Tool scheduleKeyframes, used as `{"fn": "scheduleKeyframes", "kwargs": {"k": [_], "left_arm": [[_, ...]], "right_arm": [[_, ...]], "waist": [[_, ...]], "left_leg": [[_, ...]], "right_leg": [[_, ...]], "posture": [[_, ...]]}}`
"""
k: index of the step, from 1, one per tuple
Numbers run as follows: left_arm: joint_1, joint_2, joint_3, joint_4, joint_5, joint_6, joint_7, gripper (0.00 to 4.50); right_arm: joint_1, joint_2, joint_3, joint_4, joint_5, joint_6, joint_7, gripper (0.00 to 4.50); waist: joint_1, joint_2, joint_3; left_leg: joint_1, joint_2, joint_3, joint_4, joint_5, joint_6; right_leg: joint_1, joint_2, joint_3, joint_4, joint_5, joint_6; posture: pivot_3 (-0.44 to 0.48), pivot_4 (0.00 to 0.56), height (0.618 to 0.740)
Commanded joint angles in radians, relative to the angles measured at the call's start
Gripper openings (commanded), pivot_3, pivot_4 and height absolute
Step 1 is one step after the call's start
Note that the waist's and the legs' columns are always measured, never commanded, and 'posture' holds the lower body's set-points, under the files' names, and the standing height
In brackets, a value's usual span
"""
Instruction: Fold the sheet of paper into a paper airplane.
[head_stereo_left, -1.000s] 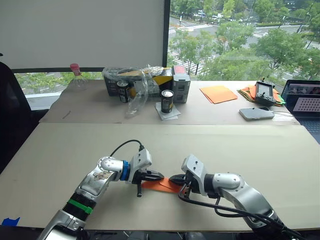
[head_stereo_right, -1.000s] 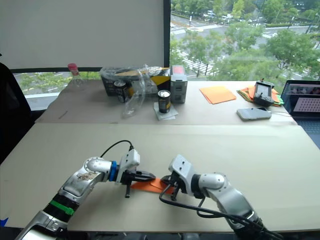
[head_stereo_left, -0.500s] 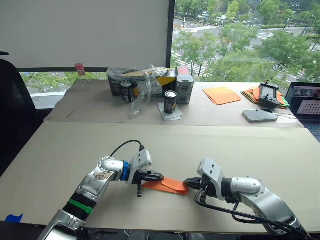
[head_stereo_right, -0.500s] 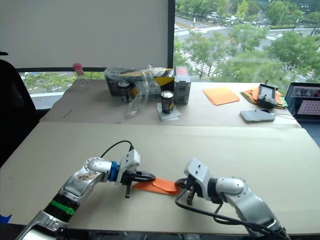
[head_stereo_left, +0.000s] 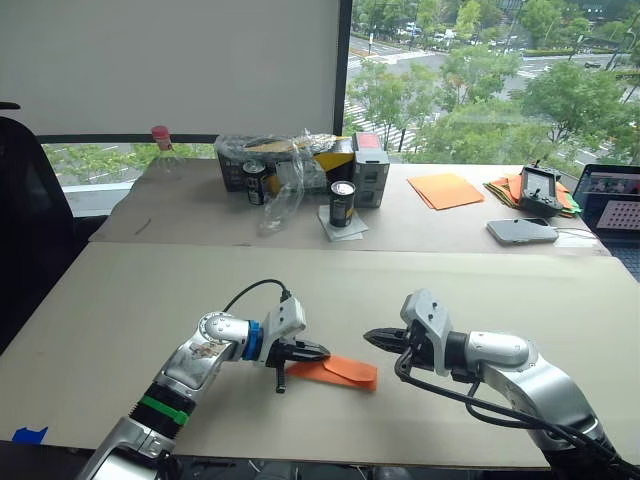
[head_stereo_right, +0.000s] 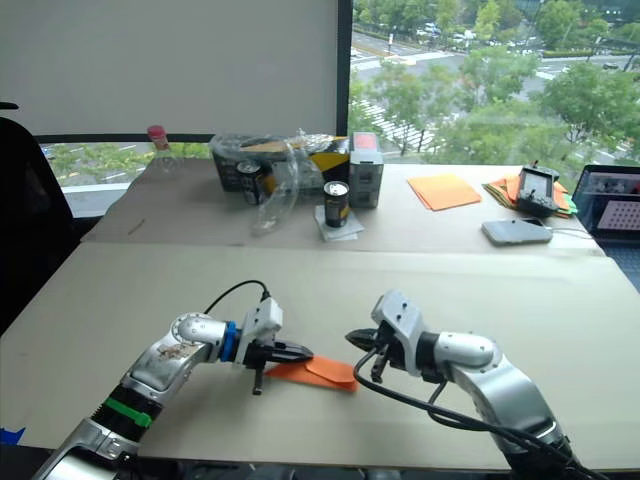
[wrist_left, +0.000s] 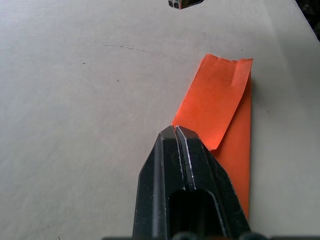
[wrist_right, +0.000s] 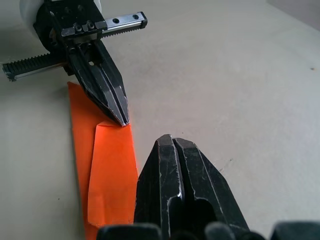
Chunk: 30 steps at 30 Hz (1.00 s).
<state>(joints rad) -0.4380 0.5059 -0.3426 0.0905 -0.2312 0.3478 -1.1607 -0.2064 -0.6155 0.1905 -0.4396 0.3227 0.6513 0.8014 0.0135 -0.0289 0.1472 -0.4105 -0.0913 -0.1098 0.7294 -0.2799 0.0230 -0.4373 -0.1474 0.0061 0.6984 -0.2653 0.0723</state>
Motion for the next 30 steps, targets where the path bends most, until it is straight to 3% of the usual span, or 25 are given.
{"fn": "scheduleKeyframes", "kwargs": {"k": [1,5,10,21,25,30], "left_arm": [[0.010,0.000,-0.037,0.029,0.046,0.014,0.007,0.00],[0.007,0.001,-0.037,0.035,0.049,0.010,0.009,0.00],[0.009,0.003,-0.039,0.041,0.055,0.005,0.008,0.00],[0.020,0.001,-0.022,0.033,0.033,0.019,0.003,0.00],[0.022,0.007,0.024,0.000,-0.024,0.052,-0.013,0.00],[0.023,0.062,0.159,-0.168,-0.206,0.206,-0.046,0.00]], "right_arm": [[0.017,0.041,0.048,0.012,0.009,0.010,-0.010,0.02],[0.103,0.031,0.047,0.059,0.004,-0.034,0.014,0.02],[0.201,-0.076,0.060,0.072,-0.039,-0.109,0.068,0.02],[0.202,-0.120,-0.027,0.066,0.011,-0.138,0.082,0.02],[0.174,-0.125,-0.111,-0.013,0.127,-0.082,0.109,0.02],[0.122,-0.174,-0.179,-0.108,0.270,0.034,0.157,0.02]], "waist": [[0.000,0.000,0.000],[0.000,0.000,0.000],[-0.001,0.001,-0.001],[0.000,0.001,-0.001],[-0.002,0.001,-0.001],[-0.015,0.001,0.003]], "left_leg": [[-0.001,-0.001,0.000,0.000,0.000,0.000],[-0.002,-0.002,0.000,0.000,0.000,0.000],[0.004,-0.001,0.000,0.000,0.000,0.000],[0.006,-0.001,0.000,0.000,-0.001,0.001],[0.005,-0.001,0.000,0.000,-0.001,0.001],[-0.005,0.000,0.000,0.000,-0.001,0.001]], "right_leg": [[-0.001,-0.001,0.001,0.000,0.000,0.000],[-0.001,-0.001,0.001,0.000,0.000,0.000],[0.003,-0.001,0.001,0.000,0.000,0.001],[0.008,-0.001,0.000,-0.003,-0.002,0.004],[0.007,-0.001,0.001,-0.004,-0.001,0.003],[-0.005,0.000,0.001,-0.001,0.001,0.001]], "posture": [[0.000,0.150,0.670],[0.000,0.150,0.670],[0.000,0.150,0.670],[0.000,0.150,0.670],[0.000,0.150,0.670],[0.000,0.150,0.670]]}}
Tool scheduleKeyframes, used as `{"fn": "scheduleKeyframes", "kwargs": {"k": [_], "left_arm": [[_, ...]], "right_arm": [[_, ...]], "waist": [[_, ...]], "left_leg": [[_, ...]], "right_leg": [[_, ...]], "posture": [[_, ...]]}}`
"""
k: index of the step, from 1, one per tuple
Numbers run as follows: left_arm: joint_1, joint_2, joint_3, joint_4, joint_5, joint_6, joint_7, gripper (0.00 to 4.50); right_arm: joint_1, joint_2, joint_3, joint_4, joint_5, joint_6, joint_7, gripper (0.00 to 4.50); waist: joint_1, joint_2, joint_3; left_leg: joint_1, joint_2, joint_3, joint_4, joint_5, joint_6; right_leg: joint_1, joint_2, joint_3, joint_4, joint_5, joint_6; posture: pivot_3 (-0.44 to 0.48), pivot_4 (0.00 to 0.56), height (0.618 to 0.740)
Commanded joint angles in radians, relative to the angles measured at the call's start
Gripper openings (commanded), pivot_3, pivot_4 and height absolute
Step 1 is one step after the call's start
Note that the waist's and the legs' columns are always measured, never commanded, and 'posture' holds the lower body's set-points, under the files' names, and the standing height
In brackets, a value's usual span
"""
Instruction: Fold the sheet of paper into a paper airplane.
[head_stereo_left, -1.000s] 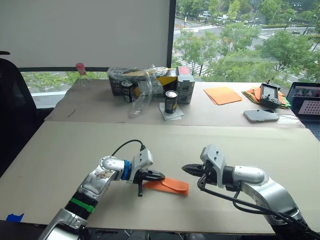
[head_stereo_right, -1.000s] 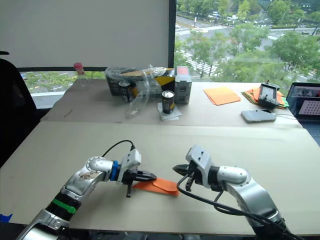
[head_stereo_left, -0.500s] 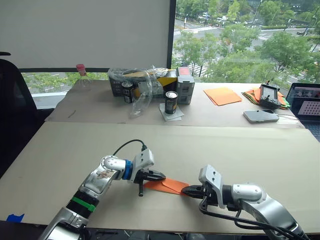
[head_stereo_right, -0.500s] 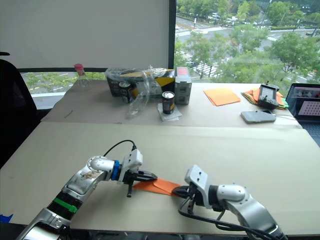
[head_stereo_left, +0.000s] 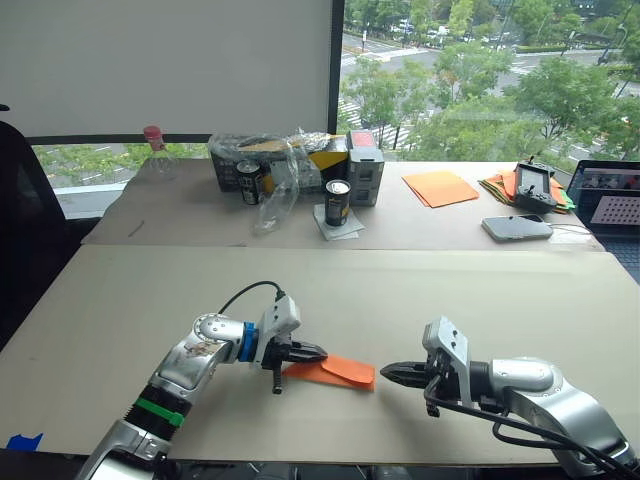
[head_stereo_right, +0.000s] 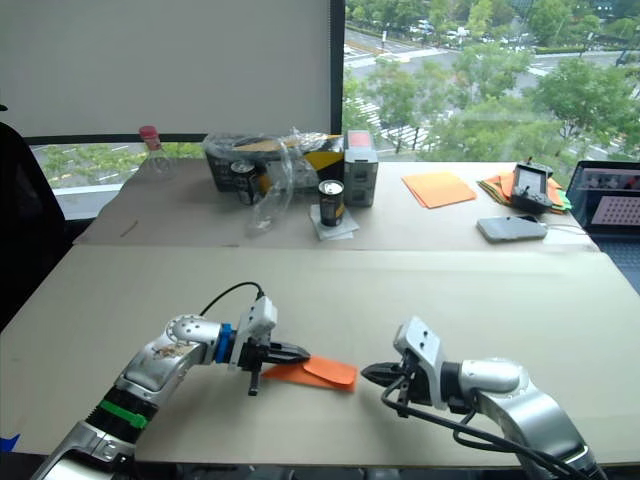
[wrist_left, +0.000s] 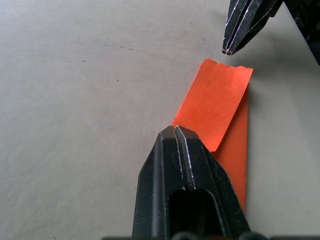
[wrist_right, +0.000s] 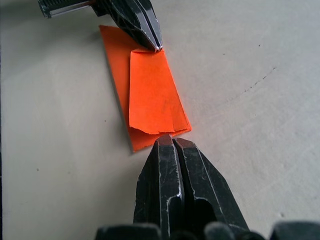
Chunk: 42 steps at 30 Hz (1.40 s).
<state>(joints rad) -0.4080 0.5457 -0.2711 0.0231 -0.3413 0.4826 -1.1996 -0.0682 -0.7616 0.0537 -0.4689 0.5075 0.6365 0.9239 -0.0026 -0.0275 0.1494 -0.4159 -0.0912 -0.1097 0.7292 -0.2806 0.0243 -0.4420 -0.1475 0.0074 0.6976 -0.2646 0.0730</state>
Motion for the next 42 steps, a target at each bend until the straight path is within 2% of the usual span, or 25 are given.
{"fn": "scheduleKeyframes", "kwargs": {"k": [1,3,7,12,16,19,24,28,33,39,40,42], "left_arm": [[-0.011,0.031,0.113,-0.120,-0.118,0.093,-0.001,0.00],[-0.017,0.044,0.157,-0.148,-0.159,0.134,0.013,0.00],[-0.004,0.112,0.271,-0.137,-0.234,0.213,0.019,0.00],[0.078,0.189,0.297,-0.166,-0.212,0.192,0.026,0.00],[0.122,0.202,0.318,-0.216,-0.226,0.197,0.060,0.00],[0.144,0.203,0.321,-0.242,-0.223,0.194,0.084,0.00],[0.176,0.198,0.336,-0.268,-0.245,0.210,0.110,0.00],[0.177,0.205,0.342,-0.290,-0.262,0.218,0.117,0.00],[0.165,0.226,0.369,-0.303,-0.257,0.179,0.118,0.00],[0.152,0.225,0.380,-0.325,-0.236,0.089,0.123,0.00],[0.148,0.226,0.373,-0.328,-0.231,0.088,0.126,0.00],[0.137,0.227,0.357,-0.326,-0.213,0.078,0.134,0.00]], "right_arm": [[-0.019,-0.038,-0.042,-0.095,0.101,0.064,0.042,0.02],[-0.029,-0.049,-0.041,-0.120,0.131,0.094,0.043,0.02],[-0.104,-0.002,-0.002,-0.141,0.157,0.167,-0.029,0.02],[-0.196,0.036,0.101,-0.123,0.093,0.194,-0.083,0.02],[-0.266,0.057,0.181,-0.058,0.023,0.190,-0.110,0.02],[-0.301,0.050,0.246,0.012,-0.071,0.118,-0.095,0.02],[-0.380,0.077,0.241,0.173,-0.152,0.012,-0.073,0.02],[-0.424,0.077,0.219,0.220,-0.152,-0.008,-0.037,0.02],[-0.465,0.032,0.171,0.108,-0.053,0.142,0.016,0.02],[-0.512,-0.002,0.198,-0.010,0.026,0.329,0.031,0.02],[-0.523,0.004,0.211,-0.021,0.034,0.357,0.030,0.63],[-0.540,0.001,0.266,-0.024,-0.005,0.320,0.050,1.28]], "waist": [[0.002,0.000,0.001],[0.004,0.000,0.001],[0.000,-0.001,0.003],[-0.003,0.000,0.005],[0.002,-0.001,0.009],[0.010,-0.001,0.010],[0.006,0.000,0.011],[0.003,0.000,0.011],[0.001,0.000,0.011],[0.000,0.000,0.011],[0.000,0.000,0.011],[0.000,0.000,0.011]], "left_leg": [[0.000,0.000,0.000,0.000,0.000,0.000],[0.000,0.000,-0.001,-0.001,0.000,0.000],[0.000,-0.001,0.000,0.000,0.000,0.000],[0.000,0.000,0.000,-0.001,0.000,0.000],[0.000,-0.001,0.000,-0.001,0.000,0.000],[0.000,-0.001,0.000,-0.001,0.000,0.000],[0.000,-0.001,0.001,-0.001,0.000,0.000],[-0.001,0.000,0.001,-0.001,0.000,-0.001],[-0.011,-0.001,0.002,0.000,0.002,-0.004],[-0.012,0.001,0.001,0.000,0.003,-0.004],[-0.012,0.001,0.001,0.000,0.003,-0.004],[-0.012,0.001,0.001,0.000,0.003,-0.004]], "right_leg": [[0.000,0.000,-0.001,0.000,0.000,0.000],[0.000,0.000,-0.002,-0.001,0.000,0.000],[0.001,-0.001,-0.001,-0.003,0.000,0.000],[0.000,-0.001,-0.001,-0.003,0.000,0.000],[0.000,-0.001,0.000,-0.003,0.001,0.000],[0.000,-0.001,0.000,-0.003,0.001,-0.001],[-0.001,-0.001,0.000,-0.003,0.001,-0.001],[-0.003,0.000,0.000,-0.001,0.001,-0.001],[-0.016,0.000,0.001,0.003,0.002,-0.003],[-0.016,0.000,0.001,0.002,0.004,-0.005],[-0.016,0.000,0.000,0.002,0.004,-0.005],[-0.016,0.000,0.000,0.002,0.004,-0.005]], "posture": [[0.000,0.150,0.670],[0.000,0.150,0.670],[0.000,0.150,0.670],[0.000,0.150,0.670],[0.000,0.150,0.670],[0.000,0.150,0.670],[0.000,0.150,0.670],[0.000,0.150,0.670],[0.000,0.150,0.670],[0.000,0.150,0.670],[0.000,0.150,0.670],[0.000,0.150,0.670]]}}
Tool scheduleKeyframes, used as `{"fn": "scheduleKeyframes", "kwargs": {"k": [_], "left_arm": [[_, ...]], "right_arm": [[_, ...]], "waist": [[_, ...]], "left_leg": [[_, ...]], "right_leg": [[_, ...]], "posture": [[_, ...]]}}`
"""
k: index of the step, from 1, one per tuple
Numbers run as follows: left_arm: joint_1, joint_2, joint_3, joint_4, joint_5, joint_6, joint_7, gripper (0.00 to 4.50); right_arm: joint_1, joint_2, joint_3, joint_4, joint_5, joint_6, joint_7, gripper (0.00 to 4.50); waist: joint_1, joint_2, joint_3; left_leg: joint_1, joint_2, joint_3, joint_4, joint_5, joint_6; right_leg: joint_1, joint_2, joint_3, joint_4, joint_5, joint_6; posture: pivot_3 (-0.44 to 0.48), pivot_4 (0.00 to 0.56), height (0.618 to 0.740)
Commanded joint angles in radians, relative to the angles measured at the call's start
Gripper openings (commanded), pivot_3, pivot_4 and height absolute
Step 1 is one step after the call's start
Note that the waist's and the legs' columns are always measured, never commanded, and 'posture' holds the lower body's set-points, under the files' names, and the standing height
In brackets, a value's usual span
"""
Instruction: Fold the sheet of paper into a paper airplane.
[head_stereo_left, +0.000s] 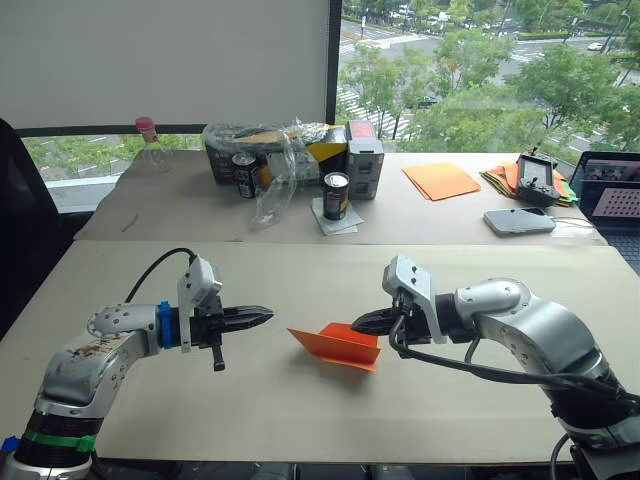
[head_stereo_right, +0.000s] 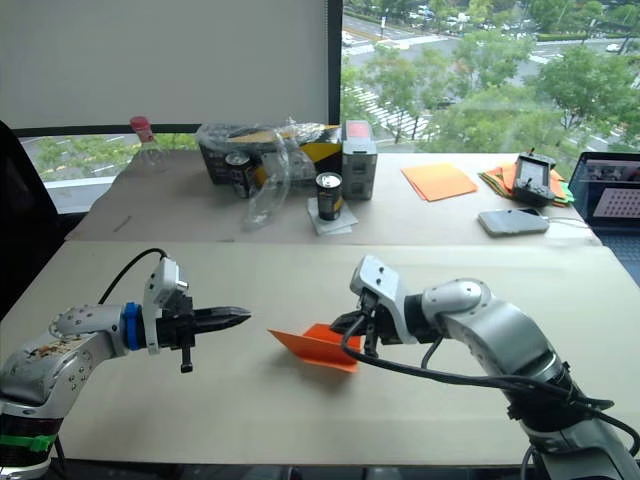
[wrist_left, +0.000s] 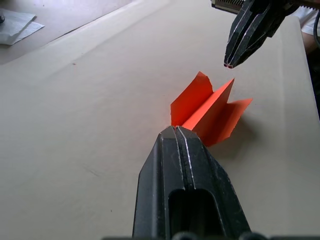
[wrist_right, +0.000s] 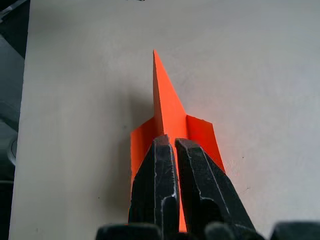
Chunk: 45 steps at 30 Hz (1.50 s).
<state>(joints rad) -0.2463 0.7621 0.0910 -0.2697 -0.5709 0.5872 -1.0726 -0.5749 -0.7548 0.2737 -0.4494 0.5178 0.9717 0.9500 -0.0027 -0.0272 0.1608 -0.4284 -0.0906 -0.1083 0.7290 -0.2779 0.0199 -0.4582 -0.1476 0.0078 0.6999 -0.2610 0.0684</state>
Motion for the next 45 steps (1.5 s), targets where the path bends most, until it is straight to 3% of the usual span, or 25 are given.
{"fn": "scheduleKeyframes", "kwargs": {"k": [1,3,13,16,20,24,30,34,39,41,45], "left_arm": [[-0.030,0.008,-0.011,-0.032,0.017,-0.023,0.011,0.00],[-0.030,0.006,-0.023,-0.033,0.026,-0.026,0.013,0.00],[0.014,0.023,-0.042,-0.059,0.049,-0.034,0.015,0.00],[0.007,0.022,-0.049,-0.057,0.049,-0.035,0.015,0.00],[-0.004,0.017,-0.058,-0.045,0.057,-0.039,0.010,0.00],[-0.015,0.014,-0.066,-0.030,0.061,-0.046,0.005,0.00],[-0.034,0.005,-0.081,-0.001,0.069,-0.063,-0.006,0.00],[-0.042,-0.002,-0.095,0.009,0.073,-0.075,-0.007,0.00],[-0.050,-0.017,-0.119,0.019,0.074,-0.082,-0.014,0.00],[-0.069,-0.033,-0.138,0.038,0.085,-0.083,-0.012,0.00],[-0.091,-0.052,-0.153,0.057,0.093,-0.084,-0.010,0.00]], "right_arm": [[-0.037,-0.008,0.083,-0.033,-0.067,-0.065,0.019,1.70],[-0.052,-0.006,0.130,0.000,-0.129,-0.106,0.007,2.26],[-0.107,0.056,0.189,0.050,-0.199,-0.106,0.011,2.26],[-0.100,0.074,0.199,0.054,-0.219,-0.106,0.000,1.44],[-0.102,0.089,0.205,0.055,-0.245,-0.111,-0.014,0.03],[-0.111,0.079,0.198,0.061,-0.257,-0.119,-0.003,0.03],[-0.152,0.053,0.049,0.081,-0.188,-0.061,0.014,0.03],[-0.112,-0.053,-0.078,0.129,-0.153,-0.042,0.047,0.03],[-0.104,-0.099,-0.230,0.336,-0.208,-0.072,-0.077,0.03],[-0.169,-0.096,-0.287,0.524,-0.278,-0.127,-0.209,0.03],[-0.231,-0.107,-0.324,0.726,-0.366,-0.206,-0.345,0.03]], "waist": [[0.000,0.000,0.000],[-0.002,0.000,0.000],[-0.011,0.000,0.000],[-0.010,0.000,0.000],[-0.010,0.000,0.000],[-0.010,0.000,0.000],[-0.010,0.000,0.000],[-0.003,0.000,0.000],[-0.003,0.000,0.000],[-0.009,0.000,0.000],[-0.012,0.000,0.000]], "left_leg": [[0.000,0.000,0.000,0.000,0.000,0.000],[0.000,0.000,0.000,0.000,0.000,0.000],[0.000,0.000,0.000,0.000,0.000,-0.001],[0.000,0.000,0.000,0.000,0.000,-0.001],[0.000,0.000,0.000,0.001,0.000,-0.001],[0.000,0.000,0.000,0.001,0.000,-0.001],[0.000,-0.001,0.000,0.001,0.001,-0.001],[0.000,-0.001,0.000,0.001,0.000,-0.001],[0.000,-0.001,0.001,0.001,0.000,0.000],[0.000,-0.001,0.002,0.001,0.001,0.000],[0.000,-0.001,0.004,0.001,0.002,0.000]], "right_leg": [[0.000,0.000,0.000,0.000,0.000,0.000],[0.000,0.000,0.000,0.000,0.000,0.000],[-0.001,0.000,0.000,0.001,0.000,0.000],[0.000,0.000,0.000,0.001,0.000,0.000],[0.000,0.000,0.000,0.001,0.000,0.000],[0.000,0.000,0.000,0.001,0.000,0.000],[0.000,0.000,0.000,0.002,0.000,0.000],[0.000,0.000,-0.001,0.002,0.000,0.000],[0.000,0.000,0.000,0.002,0.000,0.000],[-0.001,0.000,0.001,0.003,0.001,0.000],[-0.002,0.000,0.002,0.003,0.002,0.000]], "posture": [[0.000,0.150,0.670],[0.000,0.150,0.670],[0.000,0.150,0.670],[0.000,0.150,0.670],[0.000,0.150,0.670],[0.000,0.150,0.670],[0.000,0.150,0.670],[0.000,0.150,0.670],[0.000,0.150,0.670],[0.000,0.150,0.670],[0.000,0.150,0.670]]}}
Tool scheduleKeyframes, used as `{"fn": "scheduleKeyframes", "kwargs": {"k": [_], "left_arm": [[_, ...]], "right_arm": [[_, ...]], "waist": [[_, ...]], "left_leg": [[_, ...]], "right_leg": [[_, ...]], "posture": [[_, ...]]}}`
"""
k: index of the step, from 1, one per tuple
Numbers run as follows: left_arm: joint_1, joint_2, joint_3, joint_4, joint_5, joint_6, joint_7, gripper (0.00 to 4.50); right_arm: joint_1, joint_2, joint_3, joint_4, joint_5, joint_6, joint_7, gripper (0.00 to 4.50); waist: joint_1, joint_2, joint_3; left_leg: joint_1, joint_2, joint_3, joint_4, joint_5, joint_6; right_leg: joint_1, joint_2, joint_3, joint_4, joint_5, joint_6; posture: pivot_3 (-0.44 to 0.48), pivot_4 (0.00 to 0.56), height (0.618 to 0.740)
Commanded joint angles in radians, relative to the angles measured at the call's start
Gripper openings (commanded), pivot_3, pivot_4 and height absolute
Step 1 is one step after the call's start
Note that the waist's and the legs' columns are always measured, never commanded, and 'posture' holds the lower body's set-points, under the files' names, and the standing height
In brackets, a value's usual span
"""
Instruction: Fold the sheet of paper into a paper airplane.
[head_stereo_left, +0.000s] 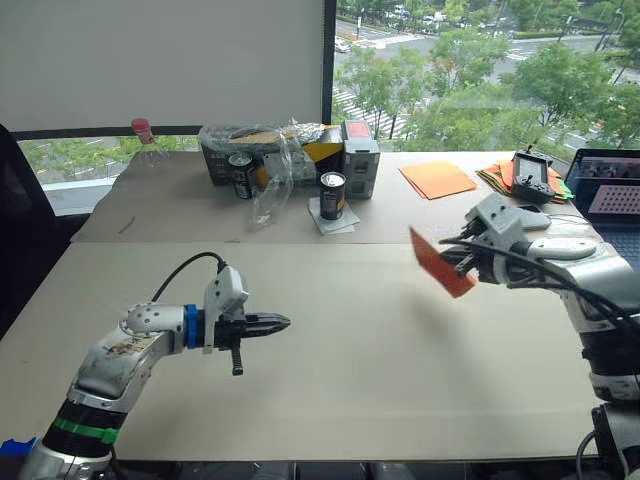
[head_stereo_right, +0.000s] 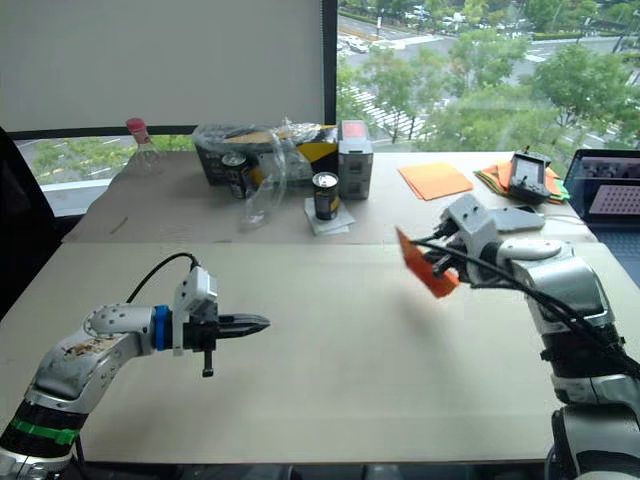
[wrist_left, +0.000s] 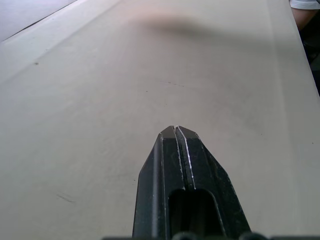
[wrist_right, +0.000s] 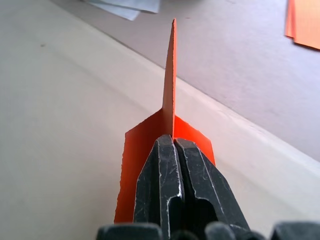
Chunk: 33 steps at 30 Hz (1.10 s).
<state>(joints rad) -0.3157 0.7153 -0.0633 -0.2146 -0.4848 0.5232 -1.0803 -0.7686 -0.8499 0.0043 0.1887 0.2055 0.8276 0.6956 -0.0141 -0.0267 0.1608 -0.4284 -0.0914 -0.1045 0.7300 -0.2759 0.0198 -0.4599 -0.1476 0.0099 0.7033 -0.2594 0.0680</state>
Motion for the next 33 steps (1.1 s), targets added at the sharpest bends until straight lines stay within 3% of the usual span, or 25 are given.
{"fn": "scheduleKeyframes", "kwargs": {"k": [1,6,12,19,26,32,33], "left_arm": [[-0.025,-0.008,0.000,0.004,0.006,-0.019,-0.003,0.00],[-0.031,-0.018,-0.004,0.005,0.012,-0.015,-0.005,0.00],[-0.034,-0.019,-0.005,0.005,0.015,-0.015,-0.006,0.00],[-0.030,-0.018,0.001,0.001,0.006,-0.004,-0.002,0.00],[-0.038,-0.012,0.008,0.003,-0.007,0.018,-0.007,0.00],[-0.066,-0.014,0.036,0.020,-0.039,0.071,0.003,0.00],[-0.076,-0.014,0.038,0.028,-0.048,0.097,0.009,0.00]], "right_arm": [[-0.047,-0.010,-0.063,0.124,-0.067,-0.071,-0.115,0.03],[-0.091,0.031,-0.100,0.281,-0.118,-0.129,-0.257,0.03],[-0.124,0.052,-0.092,0.415,-0.097,-0.127,-0.186,0.03],[-0.118,0.068,-0.095,0.453,-0.099,-0.124,-0.166,0.03],[-0.109,0.063,-0.105,0.420,-0.101,-0.127,-0.172,2.29],[-0.100,-0.012,-0.136,0.156,-0.046,-0.030,-0.091,4.39],[-0.090,-0.030,-0.145,0.099,-0.024,-0.015,-0.061,4.45]], "waist": [[-0.001,0.000,0.000],[-0.004,0.000,0.000],[-0.004,0.000,0.000],[-0.005,0.000,0.000],[-0.004,0.001,0.000],[-0.003,0.004,0.001],[-0.003,0.004,0.001]], "left_leg": [[0.000,0.000,0.000,0.000,0.000,0.000],[-0.001,0.000,0.002,0.000,0.000,0.000],[-0.001,0.000,0.003,0.001,0.000,0.001],[-0.001,0.000,0.003,0.001,0.000,0.001],[-0.001,0.000,0.003,0.001,0.000,0.001],[-0.003,0.000,0.003,0.002,0.000,0.001],[-0.003,-0.001,0.003,0.002,0.000,0.001]], "right_leg": [[0.000,0.000,0.000,0.000,0.000,0.000],[-0.001,0.000,0.001,0.000,0.000,0.000],[-0.001,0.000,0.002,0.000,0.000,0.000],[-0.001,0.000,0.002,0.000,0.000,0.001],[-0.001,0.000,0.002,0.000,0.000,0.001],[-0.002,0.000,0.002,0.001,0.001,0.001],[-0.003,0.000,0.002,0.001,0.001,0.001]], "posture": [[0.000,0.150,0.670],[0.000,0.150,0.670],[0.000,0.150,0.670],[0.000,0.150,0.670],[0.000,0.150,0.670],[0.000,0.150,0.670],[0.000,0.150,0.670]]}}
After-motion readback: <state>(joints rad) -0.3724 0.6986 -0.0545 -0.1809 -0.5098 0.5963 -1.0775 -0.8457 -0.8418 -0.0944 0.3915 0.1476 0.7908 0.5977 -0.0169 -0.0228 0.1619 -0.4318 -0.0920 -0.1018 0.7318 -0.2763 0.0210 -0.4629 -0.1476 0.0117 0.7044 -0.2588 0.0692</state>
